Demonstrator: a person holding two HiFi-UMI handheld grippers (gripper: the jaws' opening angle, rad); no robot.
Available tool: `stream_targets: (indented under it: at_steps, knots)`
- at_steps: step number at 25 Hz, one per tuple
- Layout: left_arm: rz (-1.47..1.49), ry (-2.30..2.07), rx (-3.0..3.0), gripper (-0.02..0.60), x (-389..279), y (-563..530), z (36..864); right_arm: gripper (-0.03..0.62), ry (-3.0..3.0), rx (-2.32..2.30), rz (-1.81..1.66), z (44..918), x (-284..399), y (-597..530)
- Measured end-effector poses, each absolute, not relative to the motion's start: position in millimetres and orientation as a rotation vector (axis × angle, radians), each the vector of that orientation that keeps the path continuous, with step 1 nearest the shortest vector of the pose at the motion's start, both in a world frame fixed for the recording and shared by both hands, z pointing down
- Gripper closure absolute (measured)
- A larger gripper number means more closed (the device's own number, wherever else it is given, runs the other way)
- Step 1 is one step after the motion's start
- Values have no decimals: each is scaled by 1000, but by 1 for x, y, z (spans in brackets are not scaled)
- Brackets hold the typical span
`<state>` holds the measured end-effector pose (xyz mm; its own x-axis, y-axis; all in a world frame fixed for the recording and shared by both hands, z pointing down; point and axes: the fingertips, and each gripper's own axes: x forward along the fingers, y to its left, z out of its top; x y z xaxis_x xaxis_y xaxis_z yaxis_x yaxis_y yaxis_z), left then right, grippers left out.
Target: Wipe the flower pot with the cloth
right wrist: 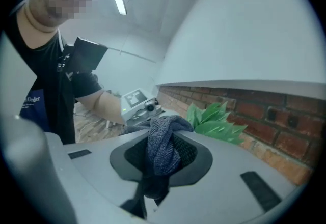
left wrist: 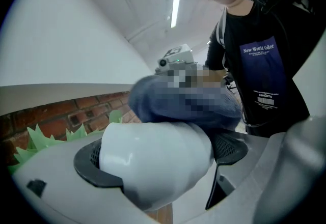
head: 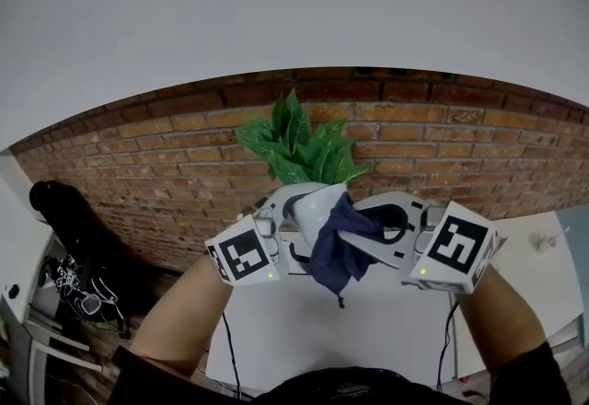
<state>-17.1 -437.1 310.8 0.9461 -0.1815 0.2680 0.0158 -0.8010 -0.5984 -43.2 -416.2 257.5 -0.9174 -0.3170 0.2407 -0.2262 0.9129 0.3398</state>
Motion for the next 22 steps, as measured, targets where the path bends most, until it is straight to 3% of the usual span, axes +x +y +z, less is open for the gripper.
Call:
stream_targets:
  at_steps: [6,14,22]
  knots:
    - [-512,112,-2427,32,-11,-438,323,537,-2573,581,-633,249,-58,-451]
    - [-520,216,-2421,35,-17,-446,325,537,-2541,314,-593,310,-49,-397]
    - [-531,110,-2434,35,-16,-432,328,537,-2642,546,-548,250,-53,-438]
